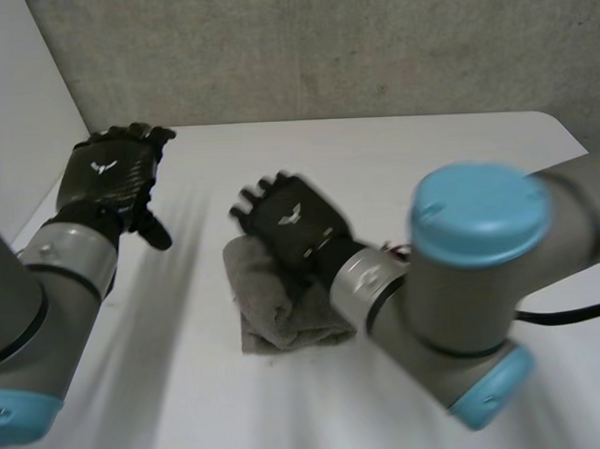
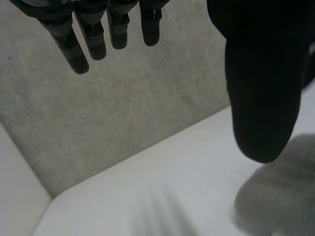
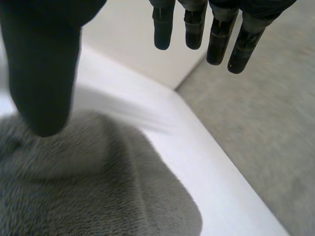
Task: Fold the towel.
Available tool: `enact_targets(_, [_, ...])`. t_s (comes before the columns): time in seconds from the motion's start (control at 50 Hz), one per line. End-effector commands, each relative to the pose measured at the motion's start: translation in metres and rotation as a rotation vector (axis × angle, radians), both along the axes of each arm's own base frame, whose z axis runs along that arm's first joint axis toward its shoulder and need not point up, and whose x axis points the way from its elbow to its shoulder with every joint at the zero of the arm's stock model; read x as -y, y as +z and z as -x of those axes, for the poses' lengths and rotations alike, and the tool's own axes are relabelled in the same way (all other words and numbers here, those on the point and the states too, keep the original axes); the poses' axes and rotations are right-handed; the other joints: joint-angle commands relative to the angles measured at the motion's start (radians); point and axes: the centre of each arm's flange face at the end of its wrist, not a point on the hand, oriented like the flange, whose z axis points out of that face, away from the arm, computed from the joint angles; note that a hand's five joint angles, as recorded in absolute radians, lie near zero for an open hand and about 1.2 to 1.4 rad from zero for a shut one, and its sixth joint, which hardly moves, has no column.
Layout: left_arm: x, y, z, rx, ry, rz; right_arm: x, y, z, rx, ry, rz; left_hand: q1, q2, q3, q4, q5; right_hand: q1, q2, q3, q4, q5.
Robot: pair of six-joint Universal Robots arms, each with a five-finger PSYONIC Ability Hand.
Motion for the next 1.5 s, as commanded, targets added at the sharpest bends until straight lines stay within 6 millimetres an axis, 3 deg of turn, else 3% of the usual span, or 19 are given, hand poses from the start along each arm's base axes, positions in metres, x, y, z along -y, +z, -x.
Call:
enact_targets(0.02, [0.004,0.006,0.032,-0.108,-0.073,-0.075,0.025,0.032,0.041,0.193,-0.131,-0.278,0.015,0.023,0.021,0.021,-0.012,-0.032,-0.056,-0.034,-0.056,-0.058])
enact_targets(0.1, [0.002,-0.009,0.053,-0.14,-0.105,-0.215,0.037,0.04,0.055,0.214,-0.153,-0.362,0.012,0.02,0.018,0.018,-0.015,-0.032,-0.056,-0.034,-0.056,-0.058])
enact_targets(0.22, [0.004,-0.037,0.061,-0.154,-0.076,-0.381,0.051,0.047,0.058,0.233,-0.166,-0.363,0.006,0.014,0.012,0.012,-0.021,-0.032,-0.056,-0.034,-0.056,-0.058])
enact_targets(0.26, [0.005,-0.054,0.061,-0.15,-0.024,-0.455,0.063,0.028,0.053,0.204,-0.179,-0.406,0.002,0.01,0.009,0.009,-0.024,-0.032,-0.056,-0.034,-0.056,-0.058])
enact_targets(0.4, [0.002,-0.081,0.059,-0.081,0.082,-0.487,0.076,-0.015,0.042,0.127,-0.19,-0.493,0.002,0.01,0.009,0.009,-0.024,-0.032,-0.056,-0.034,-0.056,-0.058])
enact_targets(0.54, [0.0,-0.095,0.057,-0.052,0.095,-0.516,0.088,-0.062,0.031,0.063,-0.199,-0.555,0.002,0.01,0.009,0.009,-0.024,-0.032,-0.056,-0.034,-0.056,-0.058])
enact_targets(0.72, [-0.001,-0.113,0.057,0.062,0.072,-0.519,0.099,-0.073,0.027,0.013,-0.197,-0.491,0.002,0.01,0.009,0.009,-0.024,-0.032,-0.056,-0.034,-0.056,-0.058])
enact_targets(0.84, [-0.001,-0.113,0.061,0.071,0.056,-0.498,0.1,-0.07,0.032,-0.006,-0.208,-0.465,0.002,0.01,0.009,0.009,-0.024,-0.032,-0.056,-0.034,-0.056,-0.058])
enact_targets(0.96, [0.004,-0.098,0.061,0.042,0.056,-0.46,0.097,-0.066,0.036,-0.008,-0.212,-0.464,0.002,0.01,0.009,0.009,-0.024,-0.032,-0.056,-0.034,-0.056,-0.058])
enact_targets(1.0, [0.005,-0.086,0.062,0.021,0.052,-0.434,0.096,-0.064,0.036,-0.005,-0.21,-0.461,0.002,0.01,0.009,0.009,-0.024,-0.032,-0.056,-0.034,-0.056,-0.058])
enact_targets(1.04, [0.003,-0.053,0.061,-0.036,0.038,-0.362,0.095,-0.062,0.036,-0.002,-0.208,-0.458,0.003,0.011,0.009,0.01,-0.024,-0.032,-0.056,-0.034,-0.056,-0.058])
enact_targets(1.06, [0.003,-0.052,0.061,-0.037,0.038,-0.362,0.094,-0.062,0.036,-0.003,-0.205,-0.459,0.003,0.011,0.009,0.01,-0.023,-0.032,-0.056,-0.034,-0.056,-0.058])
enact_targets(1.1, [0.003,-0.024,0.061,-0.093,0.024,-0.293,0.093,-0.063,0.036,-0.004,-0.204,-0.463,0.006,0.014,0.012,0.012,-0.021,-0.032,-0.056,-0.034,-0.056,-0.058])
enact_targets(1.22, [0.004,-0.009,0.066,-0.128,0.008,-0.255,0.089,-0.067,0.034,-0.013,-0.196,-0.47,0.012,0.02,0.018,0.018,-0.015,-0.032,-0.056,-0.034,-0.056,-0.058])
enact_targets(1.28, [0.007,-0.029,0.073,-0.096,0.006,-0.296,0.089,-0.067,0.034,-0.014,-0.197,-0.471,0.009,0.017,0.015,0.015,-0.018,-0.032,-0.056,-0.034,-0.056,-0.058])
enact_targets(1.32, [0.008,-0.062,0.081,-0.044,0.008,-0.363,0.089,-0.067,0.034,-0.013,-0.196,-0.469,0.006,0.014,0.012,0.013,-0.021,-0.032,-0.056,-0.034,-0.056,-0.058])
enact_targets(1.36, [0.007,-0.076,0.083,-0.019,0.007,-0.393,0.089,-0.066,0.034,-0.012,-0.196,-0.468,0.003,0.011,0.009,0.01,-0.023,-0.032,-0.056,-0.034,-0.056,-0.058])
enact_targets(1.42, [0.004,-0.094,0.083,0.016,0.013,-0.436,0.09,-0.066,0.034,-0.011,-0.197,-0.466,0.002,0.01,0.009,0.009,-0.024,-0.032,-0.056,-0.034,-0.056,-0.058])
enact_targets(1.5, [0.003,-0.102,0.08,0.031,0.022,-0.456,0.091,-0.067,0.034,-0.013,-0.204,-0.461,0.002,0.01,0.009,0.009,-0.024,-0.032,-0.056,-0.034,-0.056,-0.058])
